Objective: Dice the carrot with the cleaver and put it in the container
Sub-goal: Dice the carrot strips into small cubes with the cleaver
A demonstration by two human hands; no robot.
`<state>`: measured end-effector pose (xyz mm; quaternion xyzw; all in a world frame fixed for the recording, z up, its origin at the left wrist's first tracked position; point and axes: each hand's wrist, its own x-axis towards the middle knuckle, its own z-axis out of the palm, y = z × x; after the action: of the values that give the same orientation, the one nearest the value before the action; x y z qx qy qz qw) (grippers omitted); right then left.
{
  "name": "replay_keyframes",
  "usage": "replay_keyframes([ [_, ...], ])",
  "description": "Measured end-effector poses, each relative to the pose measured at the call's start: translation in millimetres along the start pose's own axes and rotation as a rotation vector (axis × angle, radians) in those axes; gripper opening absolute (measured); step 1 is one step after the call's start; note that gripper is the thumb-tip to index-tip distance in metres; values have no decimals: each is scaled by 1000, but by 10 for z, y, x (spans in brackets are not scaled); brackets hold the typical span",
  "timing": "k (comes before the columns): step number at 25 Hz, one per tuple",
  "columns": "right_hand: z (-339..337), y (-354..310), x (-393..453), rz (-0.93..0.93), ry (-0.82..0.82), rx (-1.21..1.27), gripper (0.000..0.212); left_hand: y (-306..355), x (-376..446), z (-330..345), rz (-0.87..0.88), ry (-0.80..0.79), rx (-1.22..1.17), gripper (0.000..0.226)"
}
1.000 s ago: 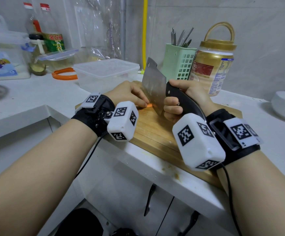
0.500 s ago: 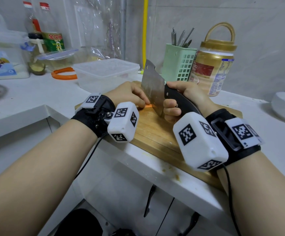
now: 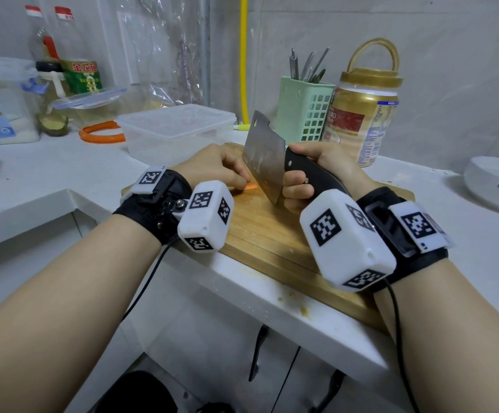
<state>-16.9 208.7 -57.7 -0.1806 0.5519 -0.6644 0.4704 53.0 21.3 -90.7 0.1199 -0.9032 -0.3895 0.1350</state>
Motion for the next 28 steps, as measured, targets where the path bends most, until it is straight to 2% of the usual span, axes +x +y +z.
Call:
replay_keyframes([
  [5, 21, 29, -48, -59, -5, 32, 40, -15, -7, 2, -13, 38, -25, 10],
  [9, 39, 42, -45, -70, -39, 50, 54, -20, -15, 16, -44, 85, -72, 16],
  [13, 46, 40, -57, -50, -38, 44, 47, 4, -28, 26, -63, 93, -75, 18],
  [16, 25, 38, -40, -25, -49, 12, 62, 9, -39, 24, -67, 95, -85, 18],
  [20, 79, 21, -35, -13, -15, -39, 37, 6, -37, 22, -65, 97, -85, 18],
  [25, 130, 25, 56, 16, 16, -91, 29, -4, -34, 20, -67, 86, -100, 18],
  [28, 106, 11, 64, 14, 25, -43, 29, -8, -23, 21, -62, 80, -94, 19],
])
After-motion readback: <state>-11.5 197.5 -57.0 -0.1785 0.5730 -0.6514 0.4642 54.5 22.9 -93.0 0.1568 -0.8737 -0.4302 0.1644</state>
